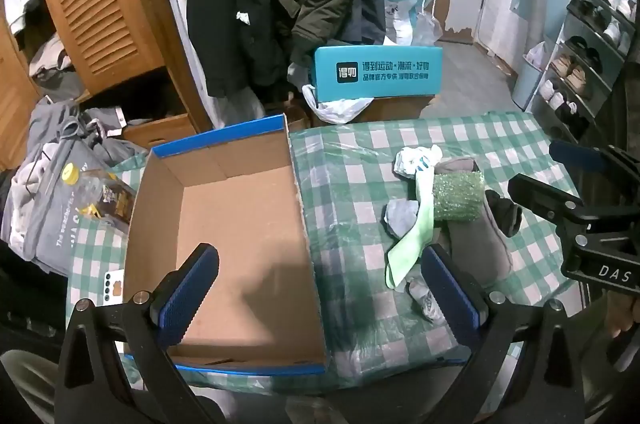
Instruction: Organize soft objects
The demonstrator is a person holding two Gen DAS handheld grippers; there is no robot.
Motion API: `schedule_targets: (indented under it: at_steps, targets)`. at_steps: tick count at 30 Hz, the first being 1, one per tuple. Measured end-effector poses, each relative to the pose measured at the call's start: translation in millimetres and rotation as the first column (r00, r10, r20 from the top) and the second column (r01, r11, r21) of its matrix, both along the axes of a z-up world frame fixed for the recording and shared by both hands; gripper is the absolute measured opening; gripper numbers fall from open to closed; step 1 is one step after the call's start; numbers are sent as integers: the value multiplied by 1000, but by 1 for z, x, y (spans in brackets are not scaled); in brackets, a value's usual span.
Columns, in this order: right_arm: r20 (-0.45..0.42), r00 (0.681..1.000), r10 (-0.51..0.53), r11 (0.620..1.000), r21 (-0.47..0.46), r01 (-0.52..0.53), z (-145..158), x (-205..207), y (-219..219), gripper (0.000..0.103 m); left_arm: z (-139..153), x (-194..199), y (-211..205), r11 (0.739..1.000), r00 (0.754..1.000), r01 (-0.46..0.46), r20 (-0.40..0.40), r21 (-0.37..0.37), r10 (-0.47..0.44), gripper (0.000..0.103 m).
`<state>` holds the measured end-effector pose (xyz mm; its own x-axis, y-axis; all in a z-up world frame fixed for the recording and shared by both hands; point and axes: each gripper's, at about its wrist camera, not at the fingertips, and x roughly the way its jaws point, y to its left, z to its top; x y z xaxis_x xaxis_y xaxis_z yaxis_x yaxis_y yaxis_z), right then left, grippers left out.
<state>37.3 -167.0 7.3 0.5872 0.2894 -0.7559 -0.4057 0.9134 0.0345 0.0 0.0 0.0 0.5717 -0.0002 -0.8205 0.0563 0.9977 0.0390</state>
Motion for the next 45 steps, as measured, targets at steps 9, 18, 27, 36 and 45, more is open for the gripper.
schedule_targets:
  at_steps: [9, 18, 27, 36, 45]
  targets:
    - [5, 1000, -1, 1000, 2, 1, 2, -1, 0, 80, 2, -1, 1, 1000, 1000, -9, 9, -3, 9, 102]
    - [7, 1000, 0, 1000, 5, 0, 2, -1, 0, 80, 1, -1, 2, 1000, 1000, -4, 13, -1, 5, 102]
    - [10, 1000, -12, 1000, -3, 12, -4, -4, -2, 80, 4, 0, 2, 1000, 1000, -2, 9, -1, 2, 102]
    - [3, 1000, -19, 1000, 3, 19, 0, 4, -8, 80, 4, -2, 2, 1000, 1000, 1, 10, -3, -1, 102]
    - [7, 1000, -16, 1000, -1, 16, 1, 0, -6, 80, 7, -3, 2, 1000, 1000, 1, 10, -1, -1, 102]
